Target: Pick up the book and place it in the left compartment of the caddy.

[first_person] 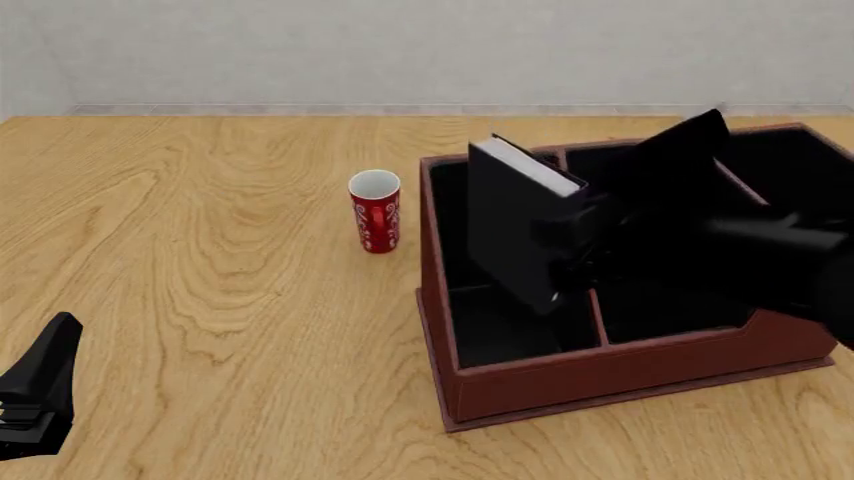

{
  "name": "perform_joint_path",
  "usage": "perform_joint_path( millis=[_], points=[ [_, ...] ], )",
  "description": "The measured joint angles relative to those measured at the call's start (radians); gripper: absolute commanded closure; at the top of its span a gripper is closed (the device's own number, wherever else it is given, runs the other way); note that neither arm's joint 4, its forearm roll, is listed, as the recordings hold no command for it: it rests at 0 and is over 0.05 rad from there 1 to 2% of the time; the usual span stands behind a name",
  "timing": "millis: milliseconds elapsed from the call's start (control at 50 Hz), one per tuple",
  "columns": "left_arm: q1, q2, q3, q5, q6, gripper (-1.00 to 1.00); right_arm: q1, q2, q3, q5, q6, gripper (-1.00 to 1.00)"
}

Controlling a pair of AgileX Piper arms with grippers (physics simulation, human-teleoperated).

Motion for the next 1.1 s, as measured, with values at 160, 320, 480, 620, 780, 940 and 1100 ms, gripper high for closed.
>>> perform_joint_path(
  millis=[160,320,480,620,780,940,1100],
  points=[
    [0.0,0.0,0.0,0.0,0.0,-1.0,-0.005,0.023,0.011,-0.024,0.008,1.0],
    [0.0,0.0,0.0,0.0,0.0,-1.0,-0.009,0.045,0.021,-0.047,0.017,1.0],
    [0.0,0.0,0.0,0.0,0.0,-1.0,-0.012,0.061,0.03,-0.063,0.023,1.0],
    [0.0,0.0,0.0,0.0,0.0,-1.0,-0.015,0.071,0.039,-0.074,0.026,1.0],
    [0.0,0.0,0.0,0.0,0.0,-1.0,-0.02,0.08,0.048,-0.087,0.028,1.0],
    [0.0,0.0,0.0,0.0,0.0,-1.0,-0.024,0.09,0.058,-0.1,0.031,1.0],
    [0.0,0.0,0.0,0.0,0.0,-1.0,-0.027,0.101,0.065,-0.111,0.035,1.0]
  ],
)
